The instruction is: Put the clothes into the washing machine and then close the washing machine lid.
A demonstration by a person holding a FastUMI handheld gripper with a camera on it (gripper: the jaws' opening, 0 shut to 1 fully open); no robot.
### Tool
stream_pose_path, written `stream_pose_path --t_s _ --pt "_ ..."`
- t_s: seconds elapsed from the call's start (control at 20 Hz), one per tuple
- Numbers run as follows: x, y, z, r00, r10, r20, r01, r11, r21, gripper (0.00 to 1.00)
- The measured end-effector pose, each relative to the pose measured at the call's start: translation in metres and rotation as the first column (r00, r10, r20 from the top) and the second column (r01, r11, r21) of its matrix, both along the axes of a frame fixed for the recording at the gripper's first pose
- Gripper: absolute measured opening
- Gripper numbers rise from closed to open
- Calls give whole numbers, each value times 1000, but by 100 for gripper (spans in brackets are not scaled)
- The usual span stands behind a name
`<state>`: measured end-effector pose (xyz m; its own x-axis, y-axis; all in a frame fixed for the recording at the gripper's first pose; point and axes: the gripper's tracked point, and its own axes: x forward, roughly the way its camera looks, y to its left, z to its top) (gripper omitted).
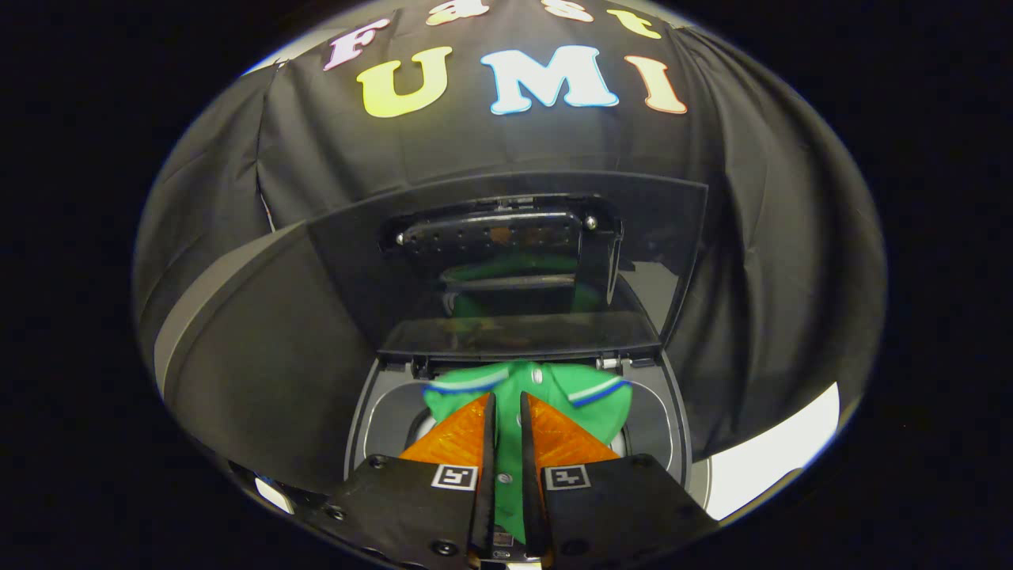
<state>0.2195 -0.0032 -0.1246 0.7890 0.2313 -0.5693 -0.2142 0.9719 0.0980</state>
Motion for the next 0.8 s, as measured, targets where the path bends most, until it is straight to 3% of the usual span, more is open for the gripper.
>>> stream_pose_path --t_s 0.25,0.55,0.8 --pt "0 2 7 999 -2 35 3 1000 -7 98" --pt "6 12 50 988 8 152 -9 1000 5 98" --pt "26 26 99 954 16 298 -24 999 24 98"
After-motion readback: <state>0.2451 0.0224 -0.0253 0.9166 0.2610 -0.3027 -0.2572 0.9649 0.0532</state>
